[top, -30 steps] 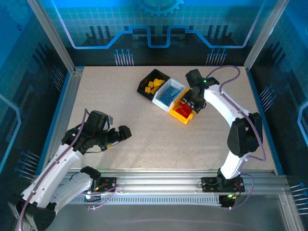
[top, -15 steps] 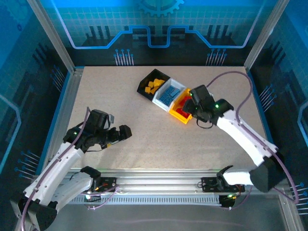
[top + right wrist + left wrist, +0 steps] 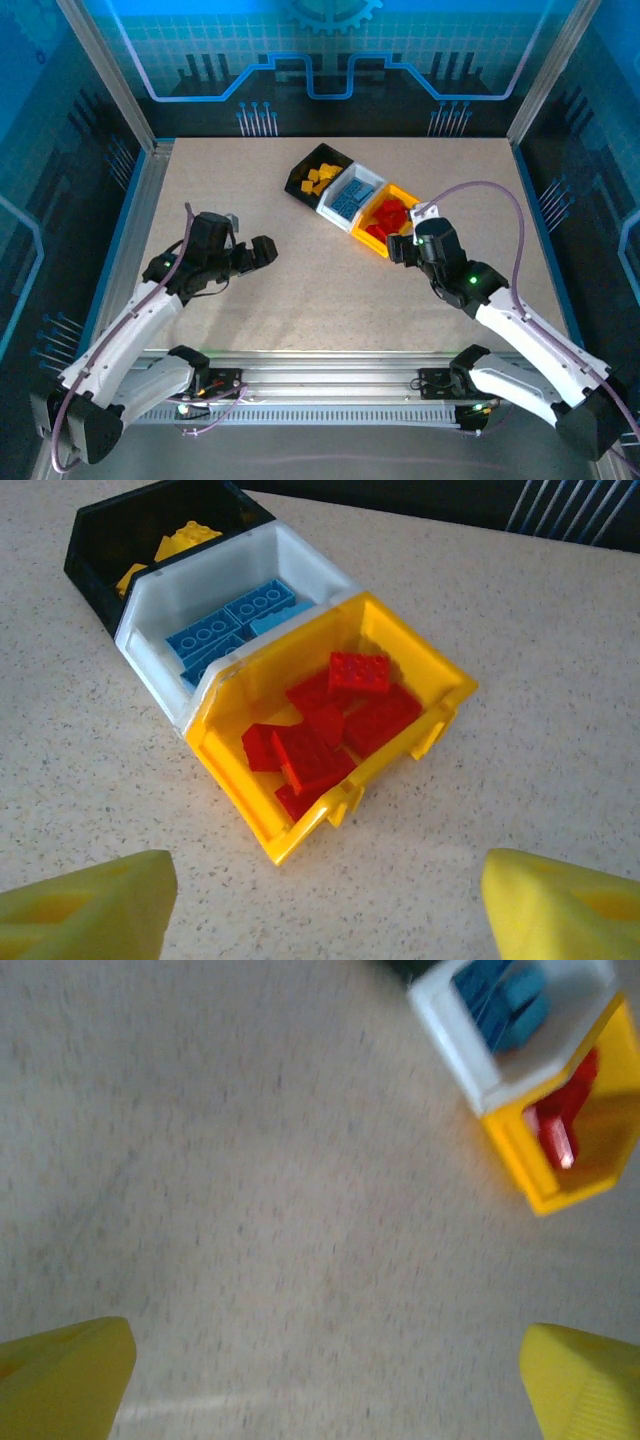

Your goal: Sort the legos into containers by color

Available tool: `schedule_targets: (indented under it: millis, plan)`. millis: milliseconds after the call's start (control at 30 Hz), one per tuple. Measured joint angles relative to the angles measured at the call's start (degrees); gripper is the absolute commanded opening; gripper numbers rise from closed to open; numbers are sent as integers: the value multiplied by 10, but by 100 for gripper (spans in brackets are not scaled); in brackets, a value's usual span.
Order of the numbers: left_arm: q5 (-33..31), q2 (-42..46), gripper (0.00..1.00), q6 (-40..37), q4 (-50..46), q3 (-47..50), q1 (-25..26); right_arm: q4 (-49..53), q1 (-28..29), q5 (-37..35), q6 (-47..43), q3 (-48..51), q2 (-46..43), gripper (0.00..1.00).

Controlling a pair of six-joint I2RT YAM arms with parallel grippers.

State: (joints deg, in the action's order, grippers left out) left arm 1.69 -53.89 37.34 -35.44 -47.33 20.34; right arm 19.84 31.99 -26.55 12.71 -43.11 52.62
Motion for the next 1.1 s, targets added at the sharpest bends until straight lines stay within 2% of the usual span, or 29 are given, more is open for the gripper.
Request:
schedule_targets:
  millis: [200,367,667,733,833,1100]
  plan:
    - [-76,42,99,-58,77,50,0,-58,-131,40,-48,23,-1,84]
    - [-118,53,99,-126,130,70,0,-81,-199,80,-58,30,7,84]
    - [-166,103,99,-181,178,116,0,-146,-240,127,-86,54,75,87]
    - [-171,113,99,-183,178,122,0,-173,-245,135,-89,68,94,90]
    - [-183,124,99,-184,177,126,0,-225,-250,146,-98,90,131,100]
    - [-240,127,99,-210,191,150,0,-387,-269,170,-107,129,246,100]
